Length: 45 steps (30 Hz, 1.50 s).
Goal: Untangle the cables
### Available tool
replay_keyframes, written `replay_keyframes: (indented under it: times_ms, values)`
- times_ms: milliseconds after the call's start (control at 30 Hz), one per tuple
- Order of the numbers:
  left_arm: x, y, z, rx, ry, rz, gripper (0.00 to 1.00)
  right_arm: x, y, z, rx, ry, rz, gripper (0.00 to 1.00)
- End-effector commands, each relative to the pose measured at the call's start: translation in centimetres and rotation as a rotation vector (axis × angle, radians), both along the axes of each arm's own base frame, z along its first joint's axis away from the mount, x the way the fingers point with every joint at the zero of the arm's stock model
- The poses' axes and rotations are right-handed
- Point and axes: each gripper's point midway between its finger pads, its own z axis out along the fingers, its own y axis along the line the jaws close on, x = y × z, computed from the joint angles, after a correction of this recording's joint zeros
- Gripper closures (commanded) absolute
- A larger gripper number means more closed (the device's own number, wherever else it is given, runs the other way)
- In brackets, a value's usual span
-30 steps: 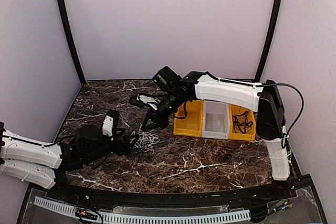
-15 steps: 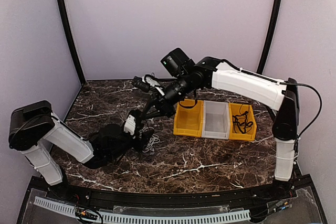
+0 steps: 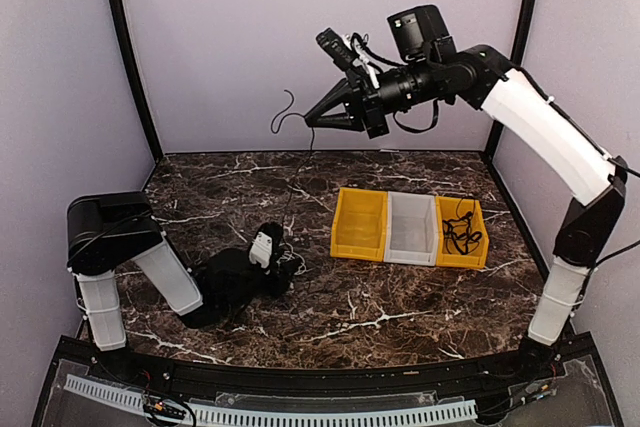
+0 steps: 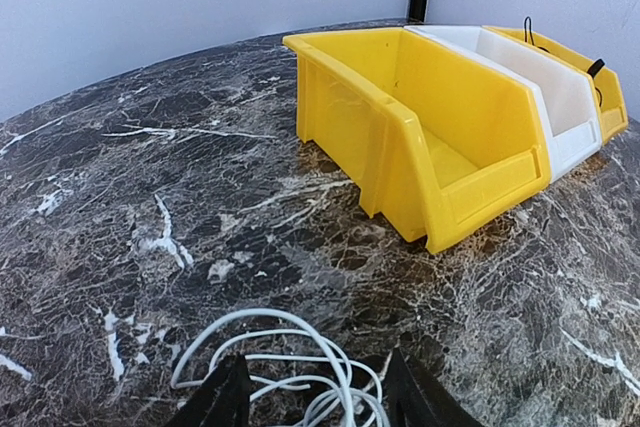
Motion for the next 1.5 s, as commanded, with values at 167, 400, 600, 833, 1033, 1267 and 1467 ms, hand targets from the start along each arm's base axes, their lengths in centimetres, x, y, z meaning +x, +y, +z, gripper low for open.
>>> replay_keyframes:
  times_ms: [167,400,600,833,1033,1267,1467]
  values:
    - [-0.3,-0.7,1.5,-0.062,0.01,-0.025,0.51,2.4,-6.4,5.2,0.076,-0.14,-0.17,1.0]
    - [-0.7,-0.9,3.9,-0.096,-0.008,-0.049,0.48,4.8,-11.4,6.6,0.099,-0.19,-0.319,1.0]
    - [-1.7,-1.1,7.3,-0.175,-0.007,-0.088,0.43,7.6,-15.9,6.4,0.104,-0.203,-0.48,1.0]
    - [-3.2,-0.5,11.5,-0.225,-0.031,-0.126,0.38,10.4,-21.0,6.3,0.093,-0.244,-0.674,1.0]
    - [-3.7,1.2,13.4,-0.229,-0.047,-0.095,0.37,11.9,-24.7,5.7,0.069,-0.26,-0.802,1.0]
    - [-3.6,3.1,13.7,-0.209,-0.054,-0.031,0.36,12.9,-27.9,4.1,0.03,-0.27,-0.908,1.0]
    - [-3.8,3.7,13.6,-0.203,-0.048,-0.019,0.36,13.8,-30.7,1.1,-0.017,-0.24,-0.995,1.0]
